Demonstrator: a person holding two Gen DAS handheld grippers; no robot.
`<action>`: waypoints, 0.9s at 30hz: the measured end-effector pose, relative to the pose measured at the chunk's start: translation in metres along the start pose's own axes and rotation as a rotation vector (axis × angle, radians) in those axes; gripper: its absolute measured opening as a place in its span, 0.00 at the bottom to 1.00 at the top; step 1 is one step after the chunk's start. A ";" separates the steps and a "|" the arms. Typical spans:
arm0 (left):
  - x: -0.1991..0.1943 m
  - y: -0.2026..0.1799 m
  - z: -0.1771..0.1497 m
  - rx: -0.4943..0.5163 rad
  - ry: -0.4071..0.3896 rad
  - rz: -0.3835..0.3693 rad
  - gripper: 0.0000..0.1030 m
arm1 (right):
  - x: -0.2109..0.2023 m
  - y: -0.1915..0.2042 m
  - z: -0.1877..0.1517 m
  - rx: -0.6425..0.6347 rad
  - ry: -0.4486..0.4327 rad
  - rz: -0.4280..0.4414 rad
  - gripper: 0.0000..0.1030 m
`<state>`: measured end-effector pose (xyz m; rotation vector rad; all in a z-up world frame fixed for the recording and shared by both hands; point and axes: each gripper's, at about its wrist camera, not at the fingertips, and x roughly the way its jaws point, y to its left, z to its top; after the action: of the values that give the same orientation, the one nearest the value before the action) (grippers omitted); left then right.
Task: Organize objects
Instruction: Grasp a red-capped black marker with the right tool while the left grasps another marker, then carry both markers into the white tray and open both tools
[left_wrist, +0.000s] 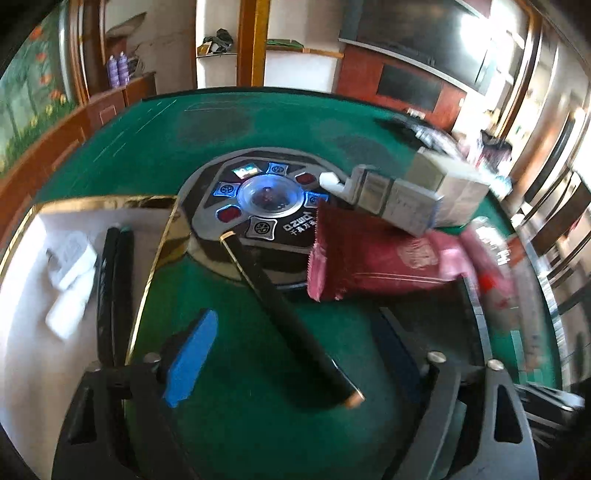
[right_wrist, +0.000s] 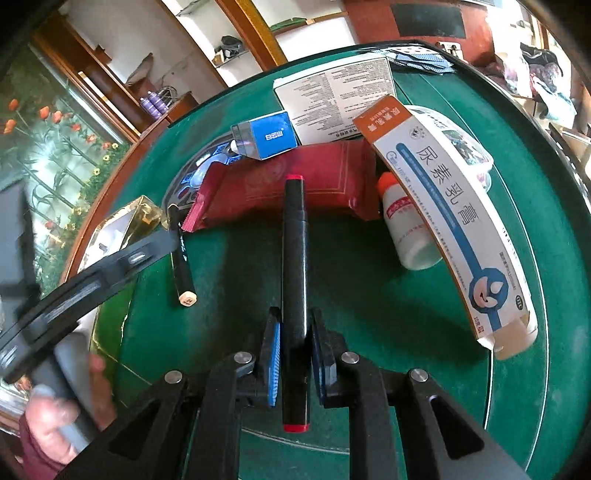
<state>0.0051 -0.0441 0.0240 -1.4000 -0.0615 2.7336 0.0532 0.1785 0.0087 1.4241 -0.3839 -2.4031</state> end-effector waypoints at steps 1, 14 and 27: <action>0.008 -0.003 -0.001 0.021 0.017 0.025 0.63 | 0.000 0.001 0.000 -0.006 -0.001 0.001 0.16; -0.010 0.002 -0.030 0.076 0.072 -0.006 0.14 | 0.001 -0.001 0.001 0.001 -0.005 0.037 0.16; -0.011 -0.003 -0.036 0.100 -0.031 0.024 0.22 | 0.015 0.020 0.018 -0.045 0.031 -0.081 0.21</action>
<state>0.0413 -0.0417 0.0120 -1.3415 0.0891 2.7358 0.0330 0.1556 0.0132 1.4826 -0.2683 -2.4335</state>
